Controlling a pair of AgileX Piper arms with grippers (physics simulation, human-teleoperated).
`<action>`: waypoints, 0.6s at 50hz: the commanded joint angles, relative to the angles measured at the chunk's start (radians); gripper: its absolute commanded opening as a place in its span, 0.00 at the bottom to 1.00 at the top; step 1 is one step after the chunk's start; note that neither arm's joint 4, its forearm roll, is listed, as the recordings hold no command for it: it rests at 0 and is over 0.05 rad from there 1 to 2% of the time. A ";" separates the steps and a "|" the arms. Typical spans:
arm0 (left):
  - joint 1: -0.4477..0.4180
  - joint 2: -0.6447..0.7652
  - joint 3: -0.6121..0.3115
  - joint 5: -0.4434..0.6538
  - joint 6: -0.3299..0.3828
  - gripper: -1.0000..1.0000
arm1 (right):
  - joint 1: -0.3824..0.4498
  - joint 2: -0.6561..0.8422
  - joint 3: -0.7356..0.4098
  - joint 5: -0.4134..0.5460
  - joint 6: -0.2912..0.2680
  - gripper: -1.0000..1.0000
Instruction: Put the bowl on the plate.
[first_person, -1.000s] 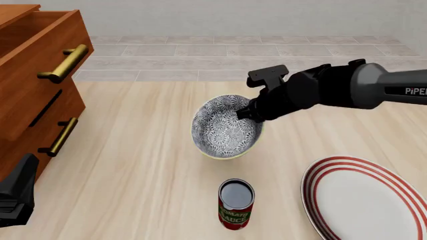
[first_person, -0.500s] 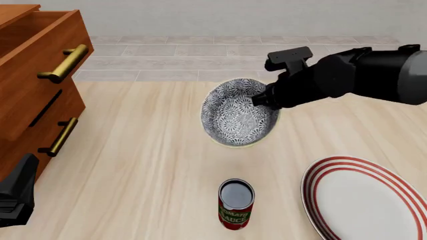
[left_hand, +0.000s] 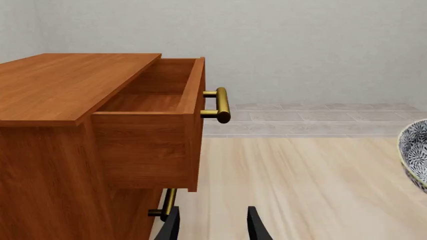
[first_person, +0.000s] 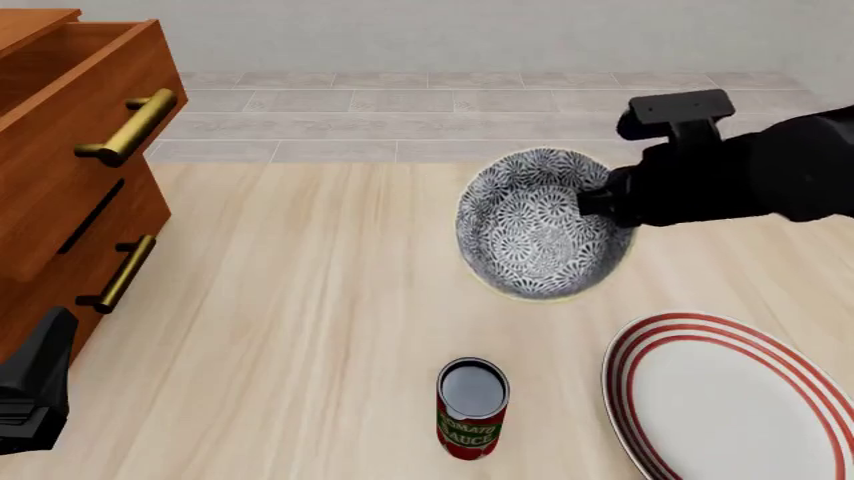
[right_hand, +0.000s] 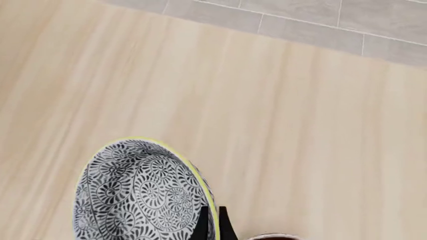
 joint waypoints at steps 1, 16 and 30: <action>0.000 0.000 0.000 0.000 0.000 1.00 | -0.048 -0.120 0.076 0.025 0.015 0.00; 0.000 0.000 0.000 0.000 0.000 1.00 | -0.127 -0.194 0.147 0.073 0.021 0.00; 0.000 0.000 0.000 0.000 0.000 1.00 | -0.216 -0.315 0.185 0.174 0.005 0.00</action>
